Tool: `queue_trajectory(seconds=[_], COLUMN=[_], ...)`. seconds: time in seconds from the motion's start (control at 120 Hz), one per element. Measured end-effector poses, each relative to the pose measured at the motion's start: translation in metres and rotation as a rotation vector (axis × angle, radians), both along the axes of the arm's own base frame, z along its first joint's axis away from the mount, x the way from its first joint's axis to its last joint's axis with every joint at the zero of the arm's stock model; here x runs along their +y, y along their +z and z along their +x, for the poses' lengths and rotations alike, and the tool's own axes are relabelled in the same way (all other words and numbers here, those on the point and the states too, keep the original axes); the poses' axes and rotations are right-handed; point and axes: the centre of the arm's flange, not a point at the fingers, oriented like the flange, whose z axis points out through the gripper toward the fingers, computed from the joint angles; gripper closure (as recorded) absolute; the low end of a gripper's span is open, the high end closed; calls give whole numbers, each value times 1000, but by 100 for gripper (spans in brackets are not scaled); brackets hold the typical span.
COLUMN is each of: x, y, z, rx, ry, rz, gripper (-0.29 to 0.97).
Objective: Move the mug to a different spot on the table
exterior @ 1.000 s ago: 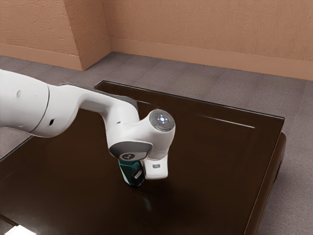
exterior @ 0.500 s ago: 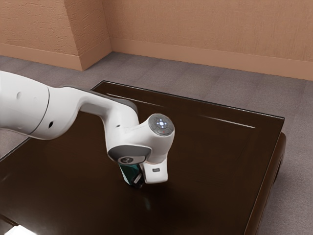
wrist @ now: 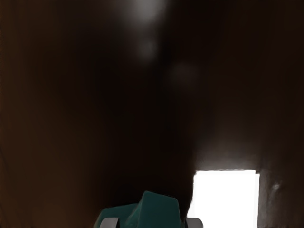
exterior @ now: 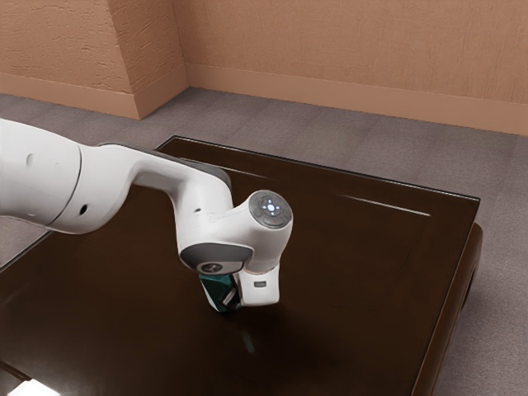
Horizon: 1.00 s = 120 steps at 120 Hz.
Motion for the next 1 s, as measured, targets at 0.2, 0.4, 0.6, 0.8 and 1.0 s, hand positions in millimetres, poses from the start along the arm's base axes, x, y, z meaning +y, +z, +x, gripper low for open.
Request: queue_trajectory(seconds=[0.2, 0.4, 0.6, 0.8, 1.0], x=[5, 18, 14, 38, 79], y=[1, -6, -4, 11, 21], z=[5, 11, 22, 41, 73], rx=[-8, -2, -1, 7, 7], ry=[-18, -11, -13, 56, 134], rz=[14, 29, 49, 118, 144], gripper=[64, 64, 66, 67, 68])
